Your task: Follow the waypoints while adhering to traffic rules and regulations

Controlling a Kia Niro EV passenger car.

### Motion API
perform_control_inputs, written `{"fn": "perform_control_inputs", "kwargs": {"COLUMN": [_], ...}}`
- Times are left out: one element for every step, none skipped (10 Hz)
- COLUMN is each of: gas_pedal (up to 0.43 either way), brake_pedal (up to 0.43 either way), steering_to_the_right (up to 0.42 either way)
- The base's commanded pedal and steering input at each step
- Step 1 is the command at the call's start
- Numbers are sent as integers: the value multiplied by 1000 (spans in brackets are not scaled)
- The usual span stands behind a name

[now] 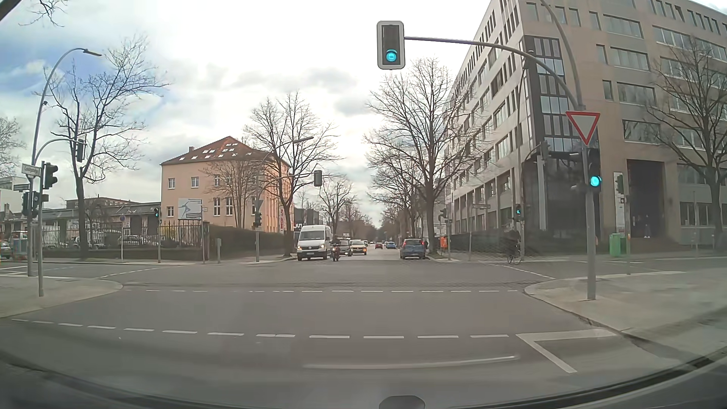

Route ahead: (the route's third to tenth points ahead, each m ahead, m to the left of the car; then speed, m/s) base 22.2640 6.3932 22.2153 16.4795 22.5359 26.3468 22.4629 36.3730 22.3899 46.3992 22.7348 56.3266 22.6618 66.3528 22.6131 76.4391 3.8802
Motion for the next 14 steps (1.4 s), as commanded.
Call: {"fn": "perform_control_inputs", "kwargs": {"gas_pedal": [228,228,197,177,98,0,0,0,0,0,0,0,0,0], "brake_pedal": [0,0,0,0,0,0,0,0,0,0,0,12,49,85], "steering_to_the_right": [-9,-9,-14,-20,-22,-23,-23,-22,-22,-22,-22,-22,-21,-20]}}
